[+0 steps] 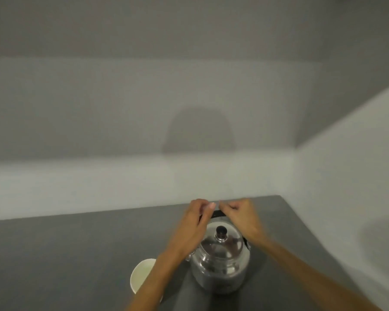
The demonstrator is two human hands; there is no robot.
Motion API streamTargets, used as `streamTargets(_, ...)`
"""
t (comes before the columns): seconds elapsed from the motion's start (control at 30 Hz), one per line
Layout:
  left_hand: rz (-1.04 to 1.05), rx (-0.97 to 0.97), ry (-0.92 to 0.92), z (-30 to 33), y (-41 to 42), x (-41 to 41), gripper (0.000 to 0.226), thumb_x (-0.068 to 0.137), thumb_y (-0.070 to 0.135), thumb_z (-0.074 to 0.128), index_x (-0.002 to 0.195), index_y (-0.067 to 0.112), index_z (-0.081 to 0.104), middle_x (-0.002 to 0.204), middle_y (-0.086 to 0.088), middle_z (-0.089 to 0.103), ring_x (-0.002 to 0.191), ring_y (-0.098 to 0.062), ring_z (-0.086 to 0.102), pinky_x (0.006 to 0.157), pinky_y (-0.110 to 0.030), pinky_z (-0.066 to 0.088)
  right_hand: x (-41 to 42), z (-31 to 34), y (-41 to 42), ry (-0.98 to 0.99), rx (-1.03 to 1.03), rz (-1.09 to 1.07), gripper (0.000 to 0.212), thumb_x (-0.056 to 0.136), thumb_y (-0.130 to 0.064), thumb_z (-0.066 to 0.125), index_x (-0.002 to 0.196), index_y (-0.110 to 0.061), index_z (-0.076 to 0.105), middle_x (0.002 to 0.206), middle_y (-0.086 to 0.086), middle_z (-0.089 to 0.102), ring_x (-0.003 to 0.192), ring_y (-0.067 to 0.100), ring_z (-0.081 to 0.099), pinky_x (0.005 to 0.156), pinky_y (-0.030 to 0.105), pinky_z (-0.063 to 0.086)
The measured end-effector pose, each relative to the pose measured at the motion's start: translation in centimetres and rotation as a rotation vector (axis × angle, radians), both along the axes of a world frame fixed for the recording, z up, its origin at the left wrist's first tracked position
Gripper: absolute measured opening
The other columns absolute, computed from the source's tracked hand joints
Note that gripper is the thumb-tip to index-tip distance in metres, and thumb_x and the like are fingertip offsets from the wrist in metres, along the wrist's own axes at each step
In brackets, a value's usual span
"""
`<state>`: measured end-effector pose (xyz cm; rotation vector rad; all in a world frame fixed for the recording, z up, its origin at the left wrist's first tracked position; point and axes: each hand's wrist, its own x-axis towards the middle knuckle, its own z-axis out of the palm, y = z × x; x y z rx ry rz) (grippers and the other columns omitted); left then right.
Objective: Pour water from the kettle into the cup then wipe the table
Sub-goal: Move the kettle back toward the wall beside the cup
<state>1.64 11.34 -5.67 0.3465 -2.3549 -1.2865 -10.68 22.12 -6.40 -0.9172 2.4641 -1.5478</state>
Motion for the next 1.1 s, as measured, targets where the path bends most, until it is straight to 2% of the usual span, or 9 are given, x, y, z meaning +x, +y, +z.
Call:
streamTargets(0.1, 0.019, 0.021, -0.024, -0.8, -0.6, -2.5, 0.045, 0.095, 0.052, 0.029, 0.104, 0.022, 0.06, 0.099, 0.006, 0.066, 0.094, -0.003, 0.06, 0.085, -0.018, 0.045, -0.6, -0.4, -2.0, 0.045, 0.005, -0.024, 0.057, 0.084, -0.032, 0.062, 0.039, -0.016, 0.031, 0.038, -0.006, 0.023, 0.042, 0.011, 0.021, 0.046, 0.027, 0.024)
streamTargets(0.23, 0.148, -0.065, -0.008, -2.0, -2.8, -4.9, 0.047, 0.098, 0.042, 0.029, 0.084, 0.013, 0.062, 0.069, 0.007, 0.06, 0.067, -0.006, 0.058, 0.066, -0.024, 0.043, -1.8, -1.0, -4.5, 0.081, -0.001, -0.049, 0.057, 0.083, -0.032, 0.06, 0.038, -0.015, 0.029, 0.033, -0.006, 0.023, 0.039, 0.011, 0.02, 0.045, 0.025, 0.025)
streamTargets(0.3, 0.184, -0.115, -0.001, -2.4, -4.1, -5.8, 0.049, 0.099, 0.038, 0.03, 0.082, 0.007, 0.063, 0.07, -0.001, 0.064, 0.067, -0.014, 0.061, 0.066, -0.026, 0.046, -2.4, -1.2, -5.7, 0.095, -0.004, -0.067, 0.057, 0.082, -0.032, 0.059, 0.036, -0.014, 0.031, 0.03, -0.005, 0.023, 0.037, 0.011, 0.02, 0.044, 0.025, 0.025)
streamTargets(0.43, 0.202, -0.135, 0.035, -2.6, -6.3, -7.3, 0.047, 0.1, 0.033, 0.03, 0.084, 0.007, 0.065, 0.066, 0.004, 0.061, 0.061, -0.009, 0.056, 0.06, -0.008, 0.04, -3.6, -1.3, -8.2, 0.125, -0.006, -0.092, 0.057, 0.081, -0.032, 0.058, 0.034, -0.015, 0.031, 0.028, -0.003, 0.026, 0.034, 0.012, 0.021, 0.043, 0.025, 0.025)
streamTargets(0.53, 0.206, -0.126, 0.036, -2.4, -7.4, -8.1, 0.047, 0.101, 0.033, 0.029, 0.089, 0.008, 0.067, 0.072, -0.002, 0.066, 0.064, -0.015, 0.058, 0.064, -0.02, 0.042, -4.5, -1.3, -9.7, 0.148, -0.004, -0.119, 0.056, 0.081, -0.032, 0.058, 0.035, -0.015, 0.031, 0.029, -0.003, 0.025, 0.036, 0.011, 0.022, 0.044, 0.026, 0.026)
streamTargets(0.63, 0.222, -0.121, 0.044, -2.2, -8.2, -8.7, 0.046, 0.101, 0.033, 0.029, 0.077, 0.01, 0.062, 0.06, 0.002, 0.058, 0.056, -0.013, 0.052, 0.063, -0.028, 0.041, -5.1, -1.4, -10.7, 0.177, -0.019, -0.119, 0.056, 0.082, -0.03, 0.058, 0.035, -0.016, 0.031, 0.031, -0.004, 0.026, 0.037, 0.013, 0.025, 0.045, 0.027, 0.027)
streamTargets(0.7, 0.219, -0.131, 0.057, -2.1, -8.8, -9.1, 0.049, 0.101, 0.033, 0.028, 0.086, 0.005, 0.066, 0.067, -0.007, 0.064, 0.061, -0.019, 0.056, 0.066, -0.031, 0.045, -5.5, -1.3, -11.3, 0.19, -0.027, -0.116, 0.055, 0.082, -0.029, 0.058, 0.036, -0.015, 0.031, 0.033, -0.004, 0.026, 0.039, 0.015, 0.026, 0.047, 0.029, 0.028)
streamTargets(0.93, 0.201, -0.121, 0.054, -2.6, -10.4, -10.5, 0.048, 0.101, 0.035, 0.028, 0.086, 0.009, 0.067, 0.055, 0.015, 0.05, 0.051, -0.005, 0.048, 0.055, -0.005, 0.037, -6.6, -1.4, -12.3, 0.224, -0.057, -0.103, 0.054, 0.083, -0.027, 0.057, 0.037, -0.014, 0.032, 0.035, -0.002, 0.026, 0.041, 0.016, 0.025, 0.047, 0.03, 0.027)
streamTargets(1.1, 0.232, -0.117, 0.07, -2.9, -10.8, -11.2, 0.044, 0.1, 0.035, 0.029, 0.08, 0.017, 0.064, 0.054, 0.017, 0.05, 0.051, -0.004, 0.048, 0.054, -0.008, 0.037, -7.2, -1.5, -12.8, 0.239, -0.054, -0.111, 0.052, 0.085, -0.028, 0.056, 0.04, -0.013, 0.035, 0.035, -0.002, 0.026, 0.041, 0.016, 0.024, 0.047, 0.03, 0.027)
